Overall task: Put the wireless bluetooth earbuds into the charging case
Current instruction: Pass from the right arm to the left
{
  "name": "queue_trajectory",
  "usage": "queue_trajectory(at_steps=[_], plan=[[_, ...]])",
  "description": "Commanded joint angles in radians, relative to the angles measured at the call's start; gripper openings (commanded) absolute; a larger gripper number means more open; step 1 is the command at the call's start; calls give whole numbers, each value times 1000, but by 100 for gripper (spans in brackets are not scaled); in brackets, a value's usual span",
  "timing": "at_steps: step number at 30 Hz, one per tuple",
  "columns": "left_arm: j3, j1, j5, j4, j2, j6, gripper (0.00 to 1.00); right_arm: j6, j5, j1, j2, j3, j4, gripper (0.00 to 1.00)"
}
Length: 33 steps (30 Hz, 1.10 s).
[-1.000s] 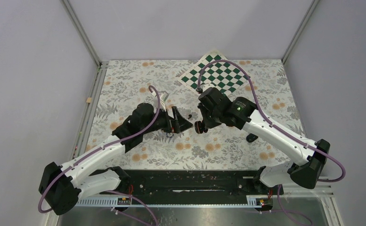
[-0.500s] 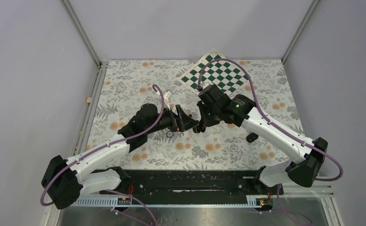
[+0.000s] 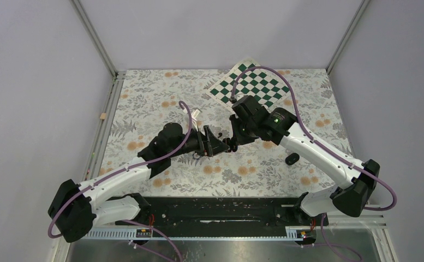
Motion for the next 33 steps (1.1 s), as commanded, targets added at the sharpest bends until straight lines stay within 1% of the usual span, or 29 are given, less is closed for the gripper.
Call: queue_trajectory(at_steps=[1,3,6,11,12,14,17,20,21,22,24,25,26,27,28,30,31,33], plan=[[-1,-8,48,91,12,-4,73,14,-23,-9,2,31,31,0],[0,-12,53,90,24,-8,70,15,-26,-9,4,31,32,0],[-4,-16,50,98,35,-18,69,15,-29,-10,4,34,33,0],[-2,-20,30,95,45,-18,62,15,-33,-10,1,41,34,0],[-3,-20,25,93,44,-18,59,15,-35,-9,2,43,33,0],[-2,-20,17,90,46,-21,51,15,-37,-9,-1,44,33,0],[0,-19,9,85,47,-26,46,15,-40,-10,0,43,32,0],[-1,-19,10,85,48,-35,42,17,-43,-9,1,41,33,0],[-1,-20,11,85,48,-35,39,17,-46,-10,2,40,32,0],[1,-20,12,84,48,-35,33,18,-48,-10,3,40,33,0],[5,-19,13,78,50,-35,23,20,-56,-10,5,40,32,0],[7,-19,16,71,51,-35,18,21,-62,-10,5,39,33,8],[14,-18,17,58,52,-34,12,21,-68,-11,4,39,33,20],[19,-18,21,47,56,-33,5,21,-72,-13,2,38,33,29],[28,-18,22,30,61,-30,0,21,-72,-15,-3,36,35,32],[45,-19,31,1,73,-25,0,23,-71,-20,-17,27,44,38],[51,-18,40,-7,80,-27,0,25,-70,-22,-25,25,45,43],[60,-17,56,-14,93,-31,0,28,-68,-24,-46,25,45,50]])
